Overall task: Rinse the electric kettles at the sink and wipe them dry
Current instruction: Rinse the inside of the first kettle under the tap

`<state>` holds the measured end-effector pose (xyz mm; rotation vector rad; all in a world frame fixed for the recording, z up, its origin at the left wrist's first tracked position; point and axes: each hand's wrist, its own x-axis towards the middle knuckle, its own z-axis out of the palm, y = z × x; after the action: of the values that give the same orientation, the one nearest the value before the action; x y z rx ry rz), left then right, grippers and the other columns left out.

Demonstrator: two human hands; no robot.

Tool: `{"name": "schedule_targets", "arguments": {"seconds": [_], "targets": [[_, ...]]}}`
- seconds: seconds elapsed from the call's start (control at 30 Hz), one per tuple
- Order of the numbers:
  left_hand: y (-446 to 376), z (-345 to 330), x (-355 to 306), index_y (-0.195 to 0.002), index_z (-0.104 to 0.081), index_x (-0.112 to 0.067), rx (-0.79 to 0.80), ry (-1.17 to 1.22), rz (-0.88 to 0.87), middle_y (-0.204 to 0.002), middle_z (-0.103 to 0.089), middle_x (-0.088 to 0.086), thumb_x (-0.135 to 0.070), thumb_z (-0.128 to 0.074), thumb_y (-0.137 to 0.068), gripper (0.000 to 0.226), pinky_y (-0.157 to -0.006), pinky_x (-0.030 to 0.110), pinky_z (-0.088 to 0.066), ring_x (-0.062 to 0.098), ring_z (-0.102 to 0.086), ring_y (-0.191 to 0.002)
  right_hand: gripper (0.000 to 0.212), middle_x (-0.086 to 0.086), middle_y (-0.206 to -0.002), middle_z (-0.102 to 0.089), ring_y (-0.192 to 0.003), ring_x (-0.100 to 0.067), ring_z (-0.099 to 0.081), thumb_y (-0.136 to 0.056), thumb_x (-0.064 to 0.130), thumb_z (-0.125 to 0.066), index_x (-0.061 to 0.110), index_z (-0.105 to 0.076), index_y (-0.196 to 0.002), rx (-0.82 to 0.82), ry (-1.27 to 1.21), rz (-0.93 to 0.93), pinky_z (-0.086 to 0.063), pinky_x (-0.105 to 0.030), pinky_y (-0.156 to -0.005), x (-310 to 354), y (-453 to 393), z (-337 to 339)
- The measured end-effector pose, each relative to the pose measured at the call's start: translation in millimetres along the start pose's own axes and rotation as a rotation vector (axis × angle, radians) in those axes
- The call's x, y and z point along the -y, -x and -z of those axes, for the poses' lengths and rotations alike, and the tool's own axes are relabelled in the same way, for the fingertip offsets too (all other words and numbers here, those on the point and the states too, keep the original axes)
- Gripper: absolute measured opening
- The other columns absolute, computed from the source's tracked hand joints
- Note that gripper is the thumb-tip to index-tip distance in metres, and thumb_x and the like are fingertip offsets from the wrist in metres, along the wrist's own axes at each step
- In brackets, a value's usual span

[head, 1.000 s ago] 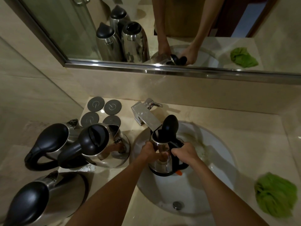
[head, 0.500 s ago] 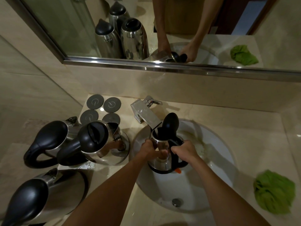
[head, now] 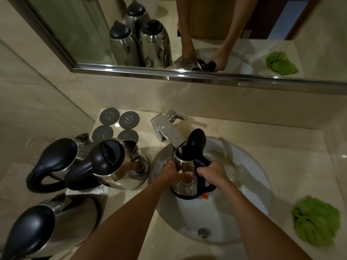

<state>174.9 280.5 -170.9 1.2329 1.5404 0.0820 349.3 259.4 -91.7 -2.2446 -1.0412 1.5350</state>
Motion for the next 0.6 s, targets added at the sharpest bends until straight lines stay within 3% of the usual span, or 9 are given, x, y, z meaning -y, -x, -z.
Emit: {"name": "schedule_targets", "arguments": {"seconds": [0.27,0.6], "targets": [[-4.5,-2.0,5.0,-0.124,-0.055,-0.016,-0.003,0.001,-0.005,-0.110,-0.063,0.000,-0.045,-0.081,-0.074,0.064,-0.073,0.018,-0.043,0.018,-0.059,-0.109,0.016,-0.005,-0.073,-0.061,-0.066,-0.017,-0.061,-0.075,0.011,-0.067,0.008,-0.059,-0.088,0.014,-0.008,0.003,-0.043,-0.026,-0.055,-0.3,-0.9,0.2],[-1.3,-2.1,3.9,-0.126,-0.053,-0.016,-0.005,-0.006,-0.019,-0.110,-0.063,-0.002,-0.041,-0.080,-0.077,0.062,-0.070,0.015,-0.040,0.015,-0.058,-0.110,0.014,-0.004,-0.073,-0.059,-0.064,-0.014,-0.058,-0.077,0.009,-0.067,0.011,-0.057,-0.086,0.008,-0.015,0.007,-0.039,-0.023,-0.052,-0.7,0.4,0.0]]}}
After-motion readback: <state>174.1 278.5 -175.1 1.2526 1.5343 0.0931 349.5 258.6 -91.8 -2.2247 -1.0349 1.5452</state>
